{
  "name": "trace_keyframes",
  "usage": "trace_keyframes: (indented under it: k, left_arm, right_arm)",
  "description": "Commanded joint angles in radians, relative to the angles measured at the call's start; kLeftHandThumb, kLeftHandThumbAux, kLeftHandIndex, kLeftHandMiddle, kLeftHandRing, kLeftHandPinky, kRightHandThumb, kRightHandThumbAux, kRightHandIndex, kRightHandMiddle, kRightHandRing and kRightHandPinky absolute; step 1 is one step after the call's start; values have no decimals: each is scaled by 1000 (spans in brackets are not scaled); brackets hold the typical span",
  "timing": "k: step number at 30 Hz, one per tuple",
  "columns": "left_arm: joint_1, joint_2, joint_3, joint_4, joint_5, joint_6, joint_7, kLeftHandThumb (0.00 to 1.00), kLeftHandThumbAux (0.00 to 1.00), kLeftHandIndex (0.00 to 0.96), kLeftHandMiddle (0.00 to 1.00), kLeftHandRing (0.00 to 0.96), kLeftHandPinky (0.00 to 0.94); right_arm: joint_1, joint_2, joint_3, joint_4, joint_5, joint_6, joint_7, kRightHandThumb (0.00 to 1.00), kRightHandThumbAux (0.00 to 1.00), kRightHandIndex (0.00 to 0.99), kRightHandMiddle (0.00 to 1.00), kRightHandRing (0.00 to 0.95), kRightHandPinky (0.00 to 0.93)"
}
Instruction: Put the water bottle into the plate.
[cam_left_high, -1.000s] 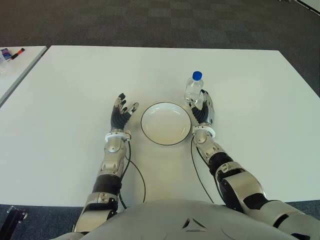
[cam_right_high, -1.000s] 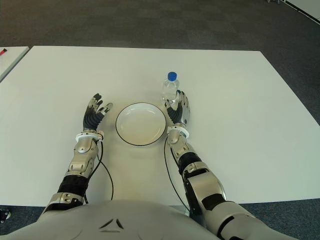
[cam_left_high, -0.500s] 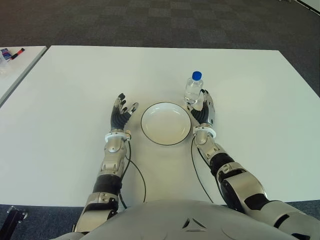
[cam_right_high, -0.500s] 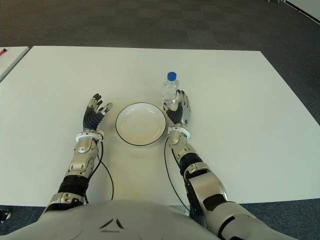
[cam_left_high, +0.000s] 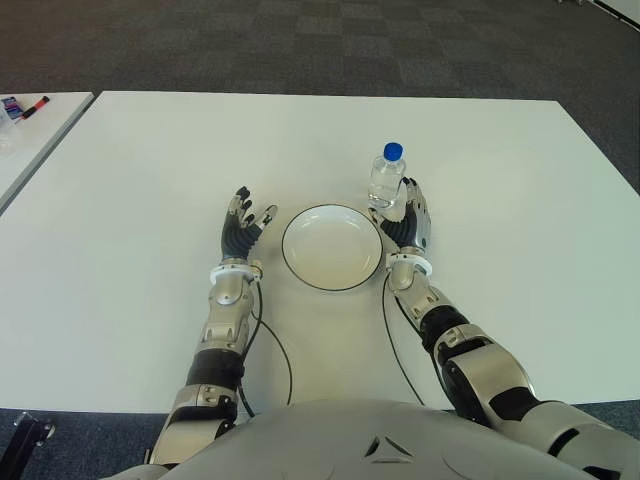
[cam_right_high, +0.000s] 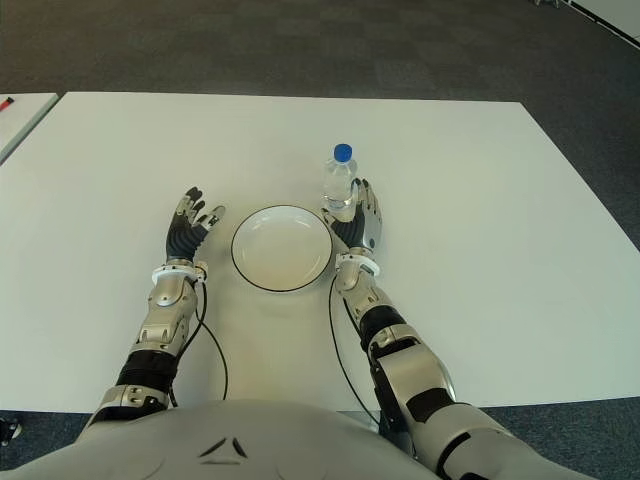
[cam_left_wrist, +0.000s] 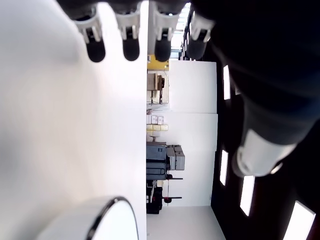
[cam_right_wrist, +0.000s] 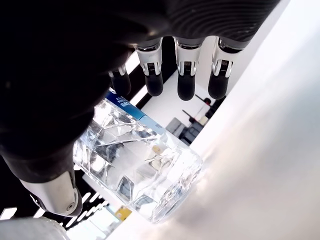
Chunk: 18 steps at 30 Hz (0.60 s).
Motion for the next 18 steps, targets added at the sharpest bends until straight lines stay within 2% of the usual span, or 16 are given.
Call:
trace_keyframes:
  k: [1, 18]
  left_arm:
    - [4, 7, 0, 16, 9, -1, 4, 180, 676, 61, 72, 49, 80]
    - [3, 12, -6, 18, 28, -5, 10, 172, 671, 71, 79, 50, 59]
  right_arm:
    - [25, -2, 6, 12, -12, 15, -7, 0, 694, 0, 66, 88, 123]
    - [23, -1, -1, 16, 1, 26, 17, 0, 668, 0, 50, 65, 87]
